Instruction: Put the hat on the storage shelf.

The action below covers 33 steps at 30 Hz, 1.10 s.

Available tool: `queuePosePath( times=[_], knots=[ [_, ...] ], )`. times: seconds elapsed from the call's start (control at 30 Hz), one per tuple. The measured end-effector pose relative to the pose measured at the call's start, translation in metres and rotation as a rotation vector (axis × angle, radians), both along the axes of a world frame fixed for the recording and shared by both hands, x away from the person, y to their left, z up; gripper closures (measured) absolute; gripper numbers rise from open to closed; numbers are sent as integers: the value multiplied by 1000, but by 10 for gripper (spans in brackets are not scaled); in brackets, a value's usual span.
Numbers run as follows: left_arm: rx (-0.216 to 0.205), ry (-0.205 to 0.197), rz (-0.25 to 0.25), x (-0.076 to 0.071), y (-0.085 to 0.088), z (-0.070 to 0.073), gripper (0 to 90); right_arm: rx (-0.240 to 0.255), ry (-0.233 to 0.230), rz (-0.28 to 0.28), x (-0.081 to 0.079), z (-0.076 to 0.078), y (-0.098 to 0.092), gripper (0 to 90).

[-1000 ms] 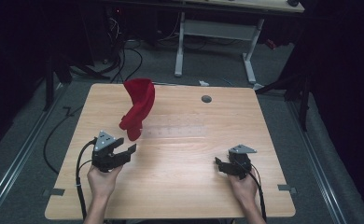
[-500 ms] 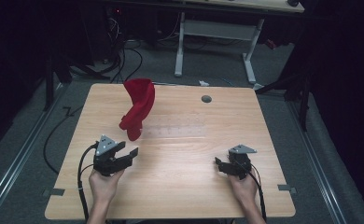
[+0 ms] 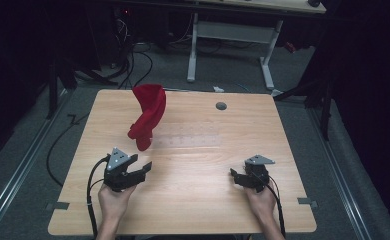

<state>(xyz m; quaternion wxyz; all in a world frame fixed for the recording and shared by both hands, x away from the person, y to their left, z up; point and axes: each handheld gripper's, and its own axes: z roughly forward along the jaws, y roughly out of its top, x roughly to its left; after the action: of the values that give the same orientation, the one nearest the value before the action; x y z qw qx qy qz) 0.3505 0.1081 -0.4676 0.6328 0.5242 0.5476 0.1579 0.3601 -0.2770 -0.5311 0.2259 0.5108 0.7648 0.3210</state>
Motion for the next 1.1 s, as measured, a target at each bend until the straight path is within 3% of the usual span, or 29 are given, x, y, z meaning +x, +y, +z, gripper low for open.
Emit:
queuePosePath(
  times=[1.1],
  knots=[
    [11,46,-86,-7,-34,-23,385,-1,1,1,0,0,0,322]
  ],
)
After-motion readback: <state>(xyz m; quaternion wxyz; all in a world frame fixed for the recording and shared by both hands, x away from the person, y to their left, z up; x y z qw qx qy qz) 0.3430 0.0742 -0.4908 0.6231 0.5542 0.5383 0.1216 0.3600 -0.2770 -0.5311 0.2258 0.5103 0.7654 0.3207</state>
